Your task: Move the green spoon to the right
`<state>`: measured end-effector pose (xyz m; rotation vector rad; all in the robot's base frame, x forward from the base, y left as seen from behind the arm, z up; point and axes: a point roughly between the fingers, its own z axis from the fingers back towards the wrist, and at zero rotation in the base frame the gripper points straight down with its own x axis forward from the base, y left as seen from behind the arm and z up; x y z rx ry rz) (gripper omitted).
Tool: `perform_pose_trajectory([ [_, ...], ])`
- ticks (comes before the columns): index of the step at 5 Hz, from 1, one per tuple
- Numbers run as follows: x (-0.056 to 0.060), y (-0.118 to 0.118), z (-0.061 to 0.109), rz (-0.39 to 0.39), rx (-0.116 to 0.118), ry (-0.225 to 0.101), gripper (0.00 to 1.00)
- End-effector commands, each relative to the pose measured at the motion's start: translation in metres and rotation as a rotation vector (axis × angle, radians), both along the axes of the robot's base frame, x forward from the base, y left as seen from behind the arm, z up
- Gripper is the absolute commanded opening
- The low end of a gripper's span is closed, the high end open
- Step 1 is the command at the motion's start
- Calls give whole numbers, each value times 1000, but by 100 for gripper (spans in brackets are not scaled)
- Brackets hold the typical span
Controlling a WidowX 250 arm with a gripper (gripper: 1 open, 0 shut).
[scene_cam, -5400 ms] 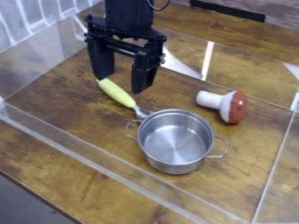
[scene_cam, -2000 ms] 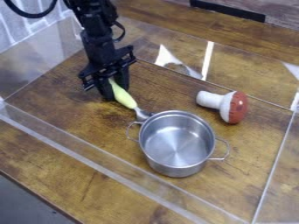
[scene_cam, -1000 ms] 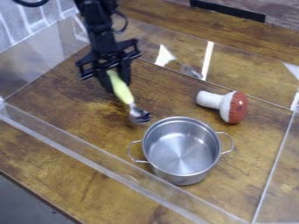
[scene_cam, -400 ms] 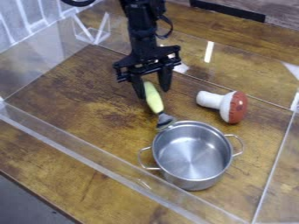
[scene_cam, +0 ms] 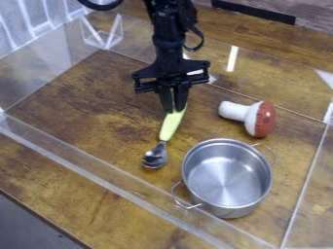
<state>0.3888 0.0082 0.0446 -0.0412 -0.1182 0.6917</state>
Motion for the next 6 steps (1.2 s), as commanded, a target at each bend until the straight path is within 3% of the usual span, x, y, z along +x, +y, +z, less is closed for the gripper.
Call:
perform_pose_trajectory([
  [1,-2,2,26,-26,22,-40,0],
  [2,-6,8,29,-27,33,-27,100],
  [3,-10,15,34,-24,32,-17,100],
  [4,-15,17,38,21,33,-15,0],
  [5,-22,17,38,68,30,-10,0],
  [6,-14,16,48,39,33,-13,0],
])
